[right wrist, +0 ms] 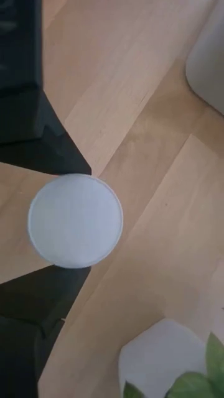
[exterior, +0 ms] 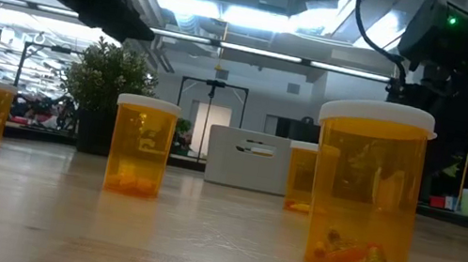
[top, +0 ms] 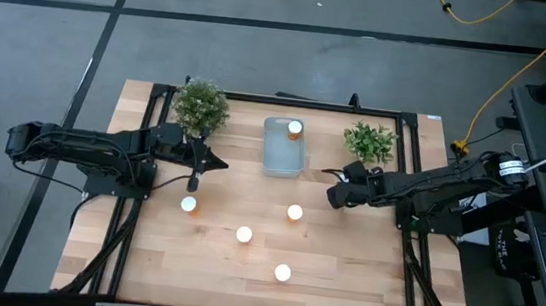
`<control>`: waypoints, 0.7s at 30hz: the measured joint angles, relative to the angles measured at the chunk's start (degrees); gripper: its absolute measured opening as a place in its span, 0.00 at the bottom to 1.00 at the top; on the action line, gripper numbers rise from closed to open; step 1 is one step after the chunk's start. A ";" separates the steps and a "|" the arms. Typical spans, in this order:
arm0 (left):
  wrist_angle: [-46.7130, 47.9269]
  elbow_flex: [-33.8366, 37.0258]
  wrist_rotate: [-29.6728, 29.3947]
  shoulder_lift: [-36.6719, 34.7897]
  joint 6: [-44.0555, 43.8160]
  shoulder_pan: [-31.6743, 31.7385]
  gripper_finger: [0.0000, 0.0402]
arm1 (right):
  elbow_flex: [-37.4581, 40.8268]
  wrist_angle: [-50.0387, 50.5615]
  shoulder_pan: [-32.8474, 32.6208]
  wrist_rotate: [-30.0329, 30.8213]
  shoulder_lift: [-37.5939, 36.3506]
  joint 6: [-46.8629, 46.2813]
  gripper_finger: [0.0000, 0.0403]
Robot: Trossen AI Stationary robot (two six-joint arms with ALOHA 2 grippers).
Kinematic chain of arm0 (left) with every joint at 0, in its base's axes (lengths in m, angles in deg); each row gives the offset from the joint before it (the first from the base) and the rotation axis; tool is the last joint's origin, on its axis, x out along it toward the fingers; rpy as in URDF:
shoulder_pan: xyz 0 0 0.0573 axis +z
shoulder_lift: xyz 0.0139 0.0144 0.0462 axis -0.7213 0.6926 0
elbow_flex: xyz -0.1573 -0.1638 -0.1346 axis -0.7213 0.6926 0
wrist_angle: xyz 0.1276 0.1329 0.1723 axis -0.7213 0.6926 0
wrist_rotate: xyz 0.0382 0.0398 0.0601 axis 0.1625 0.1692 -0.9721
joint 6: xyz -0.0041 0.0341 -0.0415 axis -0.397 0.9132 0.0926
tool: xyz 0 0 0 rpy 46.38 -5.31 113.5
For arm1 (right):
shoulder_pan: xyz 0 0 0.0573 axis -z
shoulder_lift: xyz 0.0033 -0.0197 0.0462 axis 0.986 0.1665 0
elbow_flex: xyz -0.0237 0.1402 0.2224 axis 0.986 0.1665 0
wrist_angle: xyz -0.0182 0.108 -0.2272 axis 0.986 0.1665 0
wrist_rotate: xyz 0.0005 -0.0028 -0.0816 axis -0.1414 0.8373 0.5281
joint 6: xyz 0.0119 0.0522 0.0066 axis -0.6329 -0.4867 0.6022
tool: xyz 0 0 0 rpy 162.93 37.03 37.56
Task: Pick and place pill bottles into a basket
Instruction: Put the orange pill bottle into the gray bin
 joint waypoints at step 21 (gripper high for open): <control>0.00 0.00 0.00 0.00 -0.02 -0.02 0.02 | -3.60 -1.62 -0.04 -1.54 0.00 6.68 0.54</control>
